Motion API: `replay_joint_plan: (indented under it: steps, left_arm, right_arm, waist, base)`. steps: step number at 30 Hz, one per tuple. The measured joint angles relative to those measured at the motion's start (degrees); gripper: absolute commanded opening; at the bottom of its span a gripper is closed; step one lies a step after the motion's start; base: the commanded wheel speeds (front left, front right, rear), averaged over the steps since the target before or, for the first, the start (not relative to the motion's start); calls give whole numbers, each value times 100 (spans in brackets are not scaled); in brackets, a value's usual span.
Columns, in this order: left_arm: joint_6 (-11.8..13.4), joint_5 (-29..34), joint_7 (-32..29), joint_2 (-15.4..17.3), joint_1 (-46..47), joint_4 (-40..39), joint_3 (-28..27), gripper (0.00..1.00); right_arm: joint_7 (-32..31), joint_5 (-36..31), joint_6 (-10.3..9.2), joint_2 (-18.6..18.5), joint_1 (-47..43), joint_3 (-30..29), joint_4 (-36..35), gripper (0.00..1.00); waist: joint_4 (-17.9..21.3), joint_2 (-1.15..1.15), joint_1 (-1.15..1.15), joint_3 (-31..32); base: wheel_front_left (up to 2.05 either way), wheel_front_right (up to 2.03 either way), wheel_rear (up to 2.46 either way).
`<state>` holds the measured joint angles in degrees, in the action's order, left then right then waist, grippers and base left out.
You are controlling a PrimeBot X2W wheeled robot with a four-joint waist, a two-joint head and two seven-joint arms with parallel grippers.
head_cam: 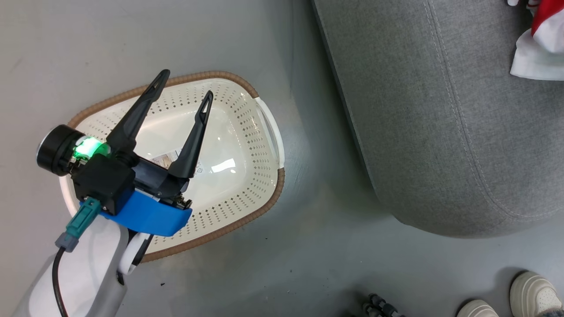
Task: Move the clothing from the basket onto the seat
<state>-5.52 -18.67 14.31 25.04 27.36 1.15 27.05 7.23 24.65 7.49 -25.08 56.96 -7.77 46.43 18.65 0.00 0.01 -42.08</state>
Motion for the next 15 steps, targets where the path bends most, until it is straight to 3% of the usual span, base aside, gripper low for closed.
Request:
replay_joint_plan:
  steps: [15]
  left_arm:
    - [44, -101, 54, -234, -37, 235, 32, 100]
  right_arm:
    - [62, -11, 0, -93, -104, 214, 93, 100]
  waist:
    - [-145, 0, 0, 349]
  base:
    - [0, 0, 0]
